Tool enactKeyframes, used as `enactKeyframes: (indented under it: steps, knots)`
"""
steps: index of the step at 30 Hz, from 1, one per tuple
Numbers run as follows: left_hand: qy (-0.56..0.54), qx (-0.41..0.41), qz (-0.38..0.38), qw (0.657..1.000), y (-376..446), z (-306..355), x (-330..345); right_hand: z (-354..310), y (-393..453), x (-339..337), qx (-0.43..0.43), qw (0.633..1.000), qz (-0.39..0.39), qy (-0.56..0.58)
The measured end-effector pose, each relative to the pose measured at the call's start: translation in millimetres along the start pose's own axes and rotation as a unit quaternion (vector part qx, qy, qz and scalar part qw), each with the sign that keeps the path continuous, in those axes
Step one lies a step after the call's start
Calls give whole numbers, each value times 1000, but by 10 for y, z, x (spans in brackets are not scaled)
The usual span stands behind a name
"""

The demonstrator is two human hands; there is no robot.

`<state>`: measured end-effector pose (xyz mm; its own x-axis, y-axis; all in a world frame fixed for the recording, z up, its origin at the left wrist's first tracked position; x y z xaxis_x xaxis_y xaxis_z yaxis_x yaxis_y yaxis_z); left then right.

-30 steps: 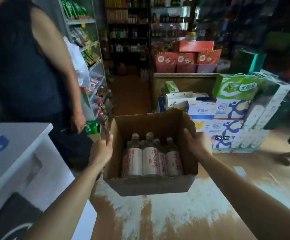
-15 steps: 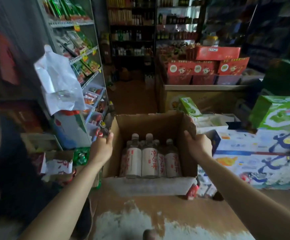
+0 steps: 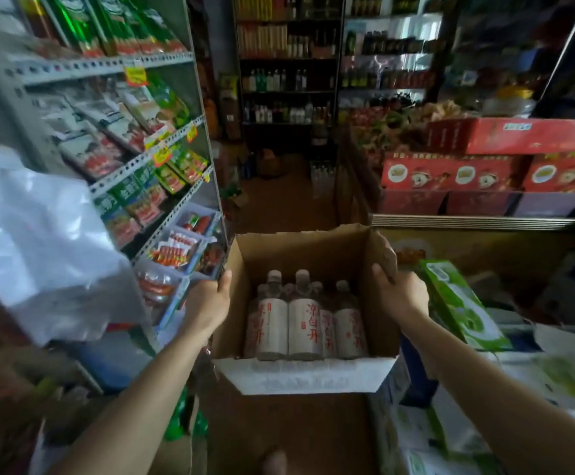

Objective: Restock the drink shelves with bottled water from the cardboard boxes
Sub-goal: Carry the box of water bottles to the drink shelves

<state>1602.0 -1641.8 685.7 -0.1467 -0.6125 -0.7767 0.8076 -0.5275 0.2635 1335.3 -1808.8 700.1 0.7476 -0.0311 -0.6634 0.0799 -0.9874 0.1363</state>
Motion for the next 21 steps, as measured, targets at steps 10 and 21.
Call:
enactKeyframes:
  steps: [10, 21]
  knots:
    - [-7, 20, -36, 999, 3084, 455, 1290, -941, 2595, 1420, 47, 999, 12, 5]
    - [-5, 41, -37, 998, 6165, 1143, 3031, -1591, 5759, 3002, 58, 998, 15, 20]
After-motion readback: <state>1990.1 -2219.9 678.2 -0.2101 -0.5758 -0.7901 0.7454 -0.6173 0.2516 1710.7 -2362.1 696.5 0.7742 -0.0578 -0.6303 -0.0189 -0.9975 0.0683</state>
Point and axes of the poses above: each hand's wrist, its own y-axis towards the middle knuckle, its own x-axis out of the palm, z = x × y, the point moved 2 cm from there along y, towards the middle knuckle, and after that the axes turned 6 degrees about z, right-handed, at the moved point
